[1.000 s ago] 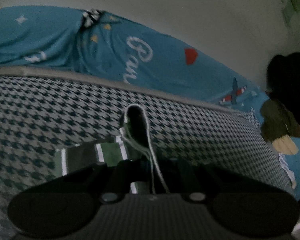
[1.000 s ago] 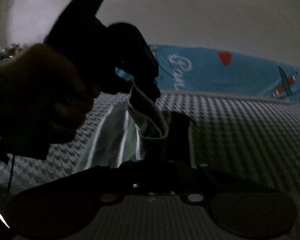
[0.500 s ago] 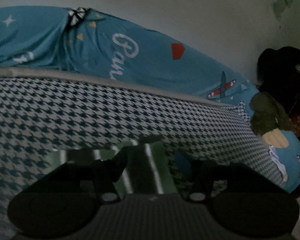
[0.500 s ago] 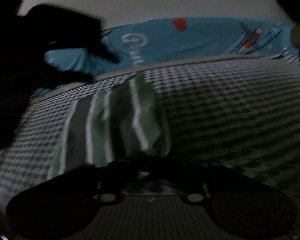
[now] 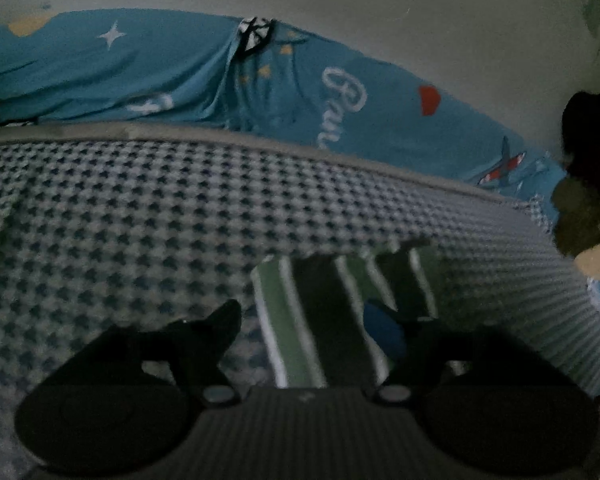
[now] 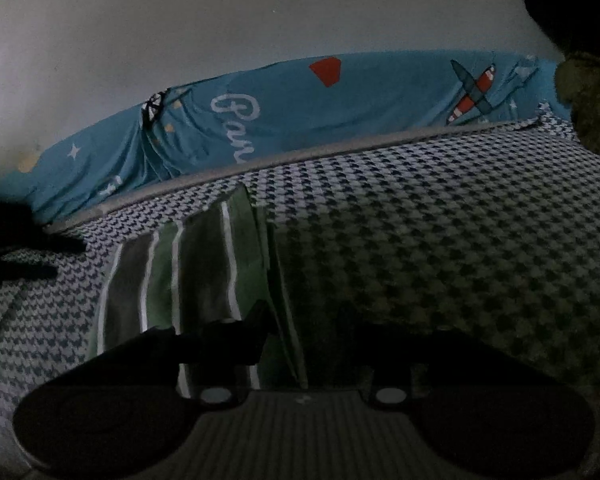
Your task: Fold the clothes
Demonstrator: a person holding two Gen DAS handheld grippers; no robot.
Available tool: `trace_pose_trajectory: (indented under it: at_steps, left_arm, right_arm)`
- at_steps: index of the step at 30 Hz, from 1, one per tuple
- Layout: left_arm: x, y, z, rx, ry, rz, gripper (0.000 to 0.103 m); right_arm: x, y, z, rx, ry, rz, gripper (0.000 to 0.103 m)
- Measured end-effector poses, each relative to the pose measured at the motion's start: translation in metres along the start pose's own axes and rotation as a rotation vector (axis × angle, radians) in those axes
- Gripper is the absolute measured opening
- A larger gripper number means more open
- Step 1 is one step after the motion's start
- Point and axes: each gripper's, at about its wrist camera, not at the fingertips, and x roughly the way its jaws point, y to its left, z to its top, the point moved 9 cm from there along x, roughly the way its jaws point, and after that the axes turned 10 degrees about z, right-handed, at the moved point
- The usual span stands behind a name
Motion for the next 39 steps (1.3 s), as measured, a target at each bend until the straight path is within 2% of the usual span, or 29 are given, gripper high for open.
trace_pose_trajectory:
  at_steps: [4,7,10,11,15,27,31,39]
  left_arm:
    - [0.003,0.009,-0.013,0.030,0.013,0.031,0.073]
    - [0.010,0.010,-0.018,0.032,0.015,0.035,0.074]
    - [0.017,0.008,-0.021,0.017,0.017,0.018,0.076]
    - [0.019,0.007,-0.021,0.018,0.011,0.023,0.080]
    - [0.022,0.007,-0.018,0.035,-0.005,0.058,0.085]
    - [0.038,0.014,-0.010,0.015,0.027,0.110,0.086]
    - [0.039,0.014,-0.005,0.023,0.032,0.129,0.088]
    - [0.046,0.017,-0.004,0.039,0.044,0.169,0.097]
  right_arm:
    - [0.003,0.012,0.014,-0.019,0.011,0.132,0.038]
    - [0.008,0.025,0.019,-0.083,0.029,0.222,0.038]
    - [0.016,0.035,0.023,-0.146,0.038,0.270,0.038]
    - [0.020,0.037,0.025,-0.159,0.041,0.280,0.038]
    - [0.035,0.040,0.032,-0.197,0.038,0.303,0.038]
    - [0.078,0.047,0.046,-0.253,0.051,0.331,0.038]
    - [0.093,0.045,0.048,-0.254,0.068,0.333,0.038]
    - [0.121,0.032,0.042,-0.221,0.120,0.311,0.038]
